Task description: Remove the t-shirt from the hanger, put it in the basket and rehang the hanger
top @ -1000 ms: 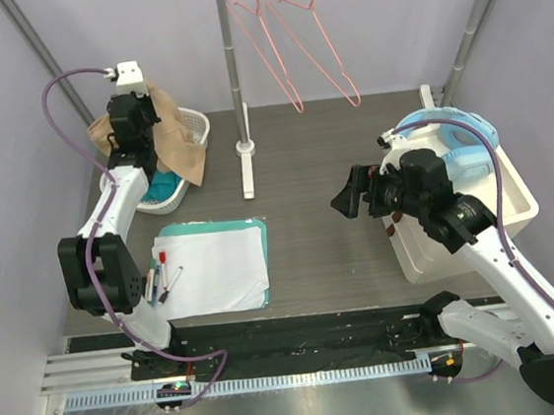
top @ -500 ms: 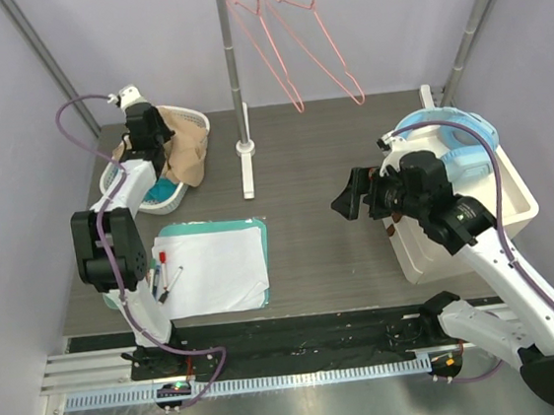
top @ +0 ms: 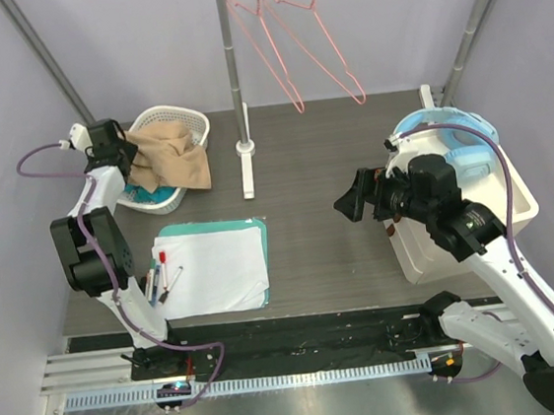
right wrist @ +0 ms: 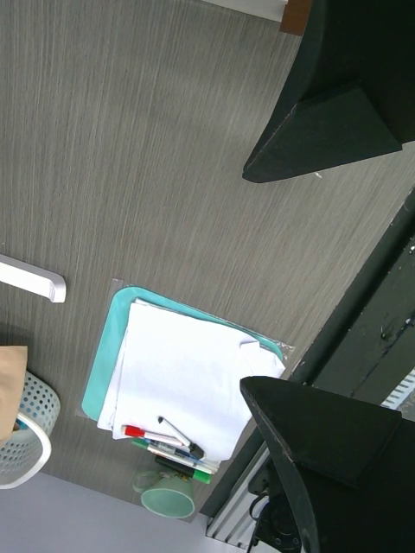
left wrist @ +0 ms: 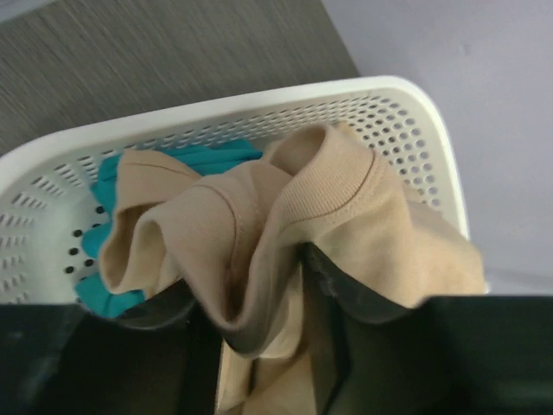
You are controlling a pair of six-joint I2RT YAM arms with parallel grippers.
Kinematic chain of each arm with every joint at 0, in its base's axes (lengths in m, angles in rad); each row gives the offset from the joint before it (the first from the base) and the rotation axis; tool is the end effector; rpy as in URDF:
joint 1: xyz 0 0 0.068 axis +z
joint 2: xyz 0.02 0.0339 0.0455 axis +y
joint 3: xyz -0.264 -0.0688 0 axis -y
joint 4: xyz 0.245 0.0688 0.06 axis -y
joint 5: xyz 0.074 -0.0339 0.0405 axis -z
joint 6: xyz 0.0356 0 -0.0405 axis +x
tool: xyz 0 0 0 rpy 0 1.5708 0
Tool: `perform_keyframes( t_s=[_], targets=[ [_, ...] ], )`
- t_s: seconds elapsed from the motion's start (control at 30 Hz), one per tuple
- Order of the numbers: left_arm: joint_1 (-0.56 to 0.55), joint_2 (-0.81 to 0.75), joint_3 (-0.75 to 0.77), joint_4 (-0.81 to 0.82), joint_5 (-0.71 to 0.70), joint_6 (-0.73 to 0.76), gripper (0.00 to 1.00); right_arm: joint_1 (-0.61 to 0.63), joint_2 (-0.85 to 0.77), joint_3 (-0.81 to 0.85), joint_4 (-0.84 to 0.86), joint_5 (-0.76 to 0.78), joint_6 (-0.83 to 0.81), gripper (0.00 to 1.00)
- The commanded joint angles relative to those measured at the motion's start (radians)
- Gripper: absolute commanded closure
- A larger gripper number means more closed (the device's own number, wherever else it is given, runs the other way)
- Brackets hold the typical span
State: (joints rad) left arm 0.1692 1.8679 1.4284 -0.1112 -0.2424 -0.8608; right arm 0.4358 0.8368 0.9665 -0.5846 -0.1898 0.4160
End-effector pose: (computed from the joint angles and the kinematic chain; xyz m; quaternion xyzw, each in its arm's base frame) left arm 0.4294 0.0820 0.2592 -0.4781 0.7249 -0.0650 0.4917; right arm 0.1569 0.0805 0.3528 -0.0585 0.8440 0.2910 0.4468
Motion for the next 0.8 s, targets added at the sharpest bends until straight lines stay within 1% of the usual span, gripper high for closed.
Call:
perform_keyframes(
  t_s=[0.0,0.07,0.1,0.2,0.23,0.3,0.4,0.43,0.47,0.5,0.53,0.57,0.6,0.63,0.77],
  targets=[
    [-0.004,-0.081,-0.04,-0.013,0.003,0.025,0.44,0.001,-0.008,0.006,0.022,-0.019,0.003,0.0],
    [-0.004,-0.111,-0.071,-0.015,0.018,0.046,0.37,0.001,-0.011,0.005,0.025,-0.023,0.004,0.0],
    [-0.004,-0.13,-0.081,-0.018,0.026,0.052,0.31,0.001,-0.015,0.003,0.026,-0.025,0.007,0.0],
    [-0.016,-0.217,-0.15,-0.016,0.034,0.085,0.25,0.001,-0.022,0.0,0.029,-0.025,0.009,0.0],
    [-0.022,-0.264,-0.163,-0.013,0.028,0.1,0.23,0.001,-0.022,0.0,0.029,-0.025,0.009,0.0],
    [-0.042,-0.308,-0.186,-0.033,-0.004,0.137,0.19,0.001,-0.025,-0.003,0.029,-0.028,0.012,0.0],
    [-0.083,-0.403,-0.235,-0.068,-0.034,0.158,0.18,0.001,-0.033,-0.009,0.028,-0.025,0.015,0.0],
    [-0.115,-0.421,-0.249,-0.068,-0.025,0.166,0.18,0.001,-0.036,-0.009,0.029,-0.022,0.017,0.0],
    [-0.137,-0.447,-0.259,-0.067,-0.018,0.198,0.2,0.001,-0.039,-0.011,0.029,-0.02,0.017,0.0],
    [-0.16,-0.45,-0.263,-0.073,-0.02,0.218,0.2,0.001,-0.042,-0.014,0.029,-0.02,0.018,0.0],
    [-0.219,-0.449,-0.258,-0.084,-0.017,0.235,0.21,0.001,-0.042,-0.012,0.029,-0.02,0.018,0.0],
    [-0.233,-0.432,-0.255,-0.097,0.007,0.249,0.22,0.0,-0.042,-0.014,0.029,-0.02,0.018,0.0],
    [-0.241,-0.424,-0.252,-0.103,0.075,0.261,0.22,0.001,-0.045,-0.014,0.029,-0.023,0.018,0.0],
    [-0.244,-0.414,-0.252,-0.111,0.109,0.267,0.22,0.001,-0.045,-0.014,0.029,-0.022,0.018,0.0],
    [-0.243,-0.365,-0.258,-0.096,0.172,0.316,0.18,0.001,-0.059,-0.014,0.028,-0.02,0.018,0.0]
  ],
)
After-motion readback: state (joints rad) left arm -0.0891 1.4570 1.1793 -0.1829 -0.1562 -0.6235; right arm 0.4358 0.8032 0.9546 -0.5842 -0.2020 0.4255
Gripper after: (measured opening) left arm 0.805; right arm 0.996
